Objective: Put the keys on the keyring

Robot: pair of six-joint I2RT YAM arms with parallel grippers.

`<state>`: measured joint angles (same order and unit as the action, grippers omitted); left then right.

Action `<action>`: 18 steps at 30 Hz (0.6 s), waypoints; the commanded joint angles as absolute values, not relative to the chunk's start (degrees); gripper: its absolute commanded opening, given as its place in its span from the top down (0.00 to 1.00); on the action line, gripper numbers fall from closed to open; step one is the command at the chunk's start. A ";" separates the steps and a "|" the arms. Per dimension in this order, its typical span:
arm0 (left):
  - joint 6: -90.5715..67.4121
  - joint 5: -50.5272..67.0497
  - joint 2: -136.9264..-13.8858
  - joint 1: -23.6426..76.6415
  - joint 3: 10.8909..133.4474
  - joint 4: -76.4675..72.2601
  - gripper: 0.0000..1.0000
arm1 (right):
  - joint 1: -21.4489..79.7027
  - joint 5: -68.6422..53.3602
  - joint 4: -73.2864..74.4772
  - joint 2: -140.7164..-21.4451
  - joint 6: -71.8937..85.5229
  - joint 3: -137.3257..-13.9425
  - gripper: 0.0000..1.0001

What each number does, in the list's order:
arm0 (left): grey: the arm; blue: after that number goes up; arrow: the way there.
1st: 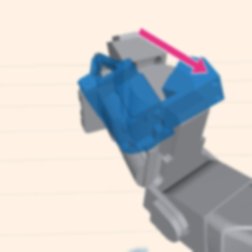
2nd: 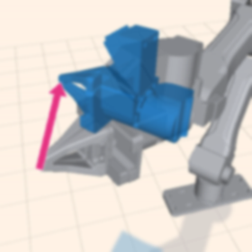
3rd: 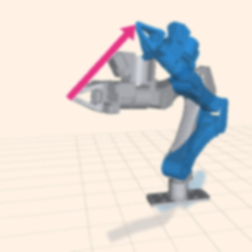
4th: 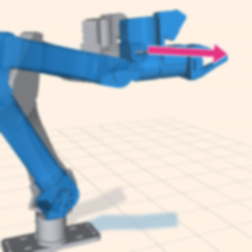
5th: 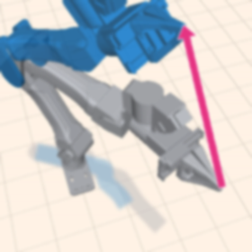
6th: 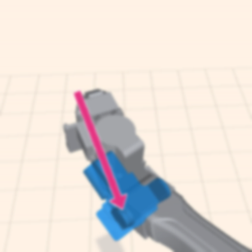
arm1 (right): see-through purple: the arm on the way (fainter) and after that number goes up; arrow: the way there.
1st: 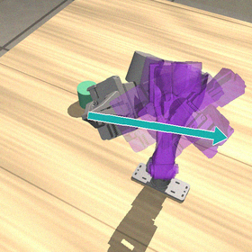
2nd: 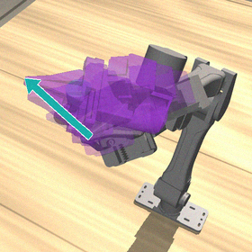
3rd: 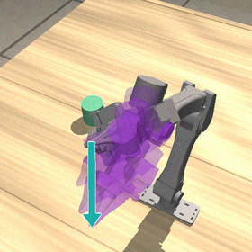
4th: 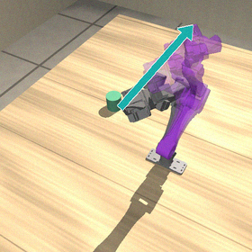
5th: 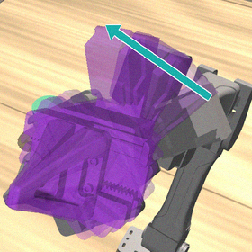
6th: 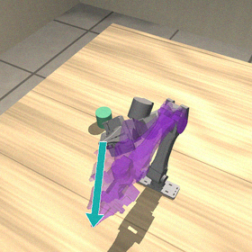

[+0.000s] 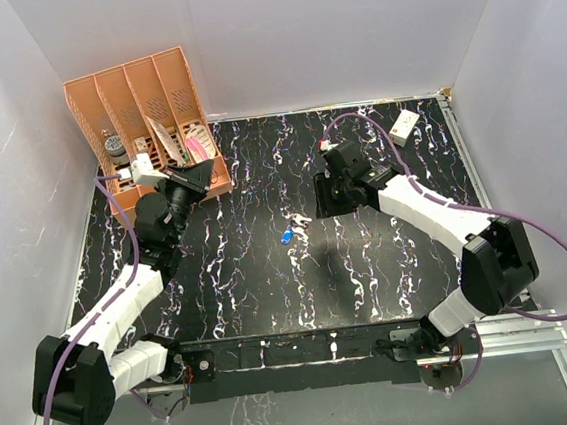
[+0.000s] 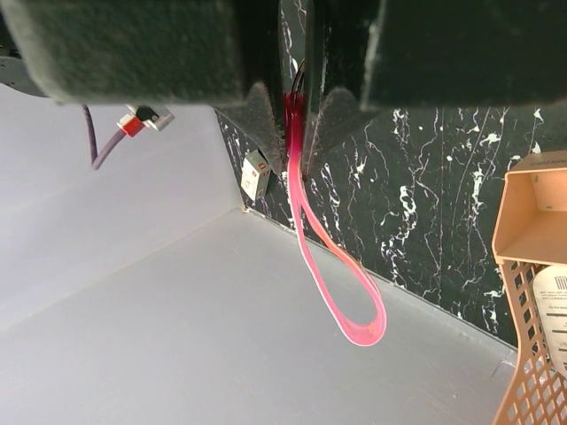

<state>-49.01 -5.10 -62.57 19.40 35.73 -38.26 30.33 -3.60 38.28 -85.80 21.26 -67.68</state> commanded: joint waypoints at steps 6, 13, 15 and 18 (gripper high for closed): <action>-48.42 -5.25 -60.08 19.25 35.77 -38.73 1.00 | 31.77 -4.78 30.15 -93.86 19.31 -72.20 0.64; -48.17 -5.38 -59.66 19.29 35.92 -38.01 1.00 | 33.60 -3.77 31.02 -103.29 21.09 -81.25 0.68; -47.95 -5.63 -59.44 19.25 35.78 -37.88 1.00 | 34.57 -2.06 32.48 -105.08 23.14 -83.98 0.63; -47.65 -5.79 -59.31 19.27 35.82 -37.78 1.00 | 35.66 -0.65 35.85 -108.27 26.86 -88.05 0.61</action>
<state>-48.84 -5.17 -61.39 19.40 35.62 -36.99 34.22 -3.33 34.48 -106.32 22.06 -81.47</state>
